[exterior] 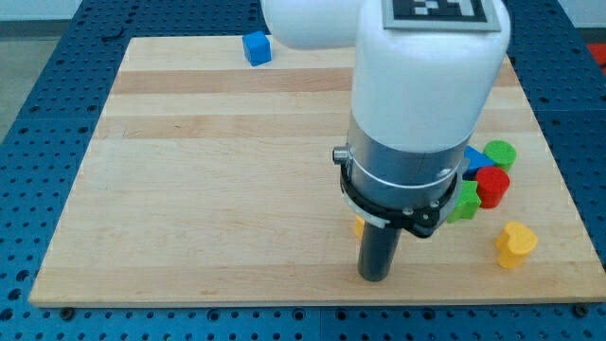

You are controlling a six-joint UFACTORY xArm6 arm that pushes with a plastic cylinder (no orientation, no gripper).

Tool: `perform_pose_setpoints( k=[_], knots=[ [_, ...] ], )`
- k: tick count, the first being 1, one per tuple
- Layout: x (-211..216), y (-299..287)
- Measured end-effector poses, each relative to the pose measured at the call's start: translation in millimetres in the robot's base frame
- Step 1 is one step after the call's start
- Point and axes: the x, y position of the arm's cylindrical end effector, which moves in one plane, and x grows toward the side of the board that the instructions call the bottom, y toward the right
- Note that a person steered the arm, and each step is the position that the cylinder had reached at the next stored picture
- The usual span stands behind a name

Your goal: Push the yellow hexagon to the top center

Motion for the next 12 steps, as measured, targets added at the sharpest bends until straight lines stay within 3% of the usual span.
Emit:
perform_pose_setpoints(
  k=[3,5,7,9,11,12],
  knots=[
    [-66,-22],
    [-17,-19],
    [-50,2],
    [-94,-34],
    [-65,-11],
    [-71,10]
  ],
)
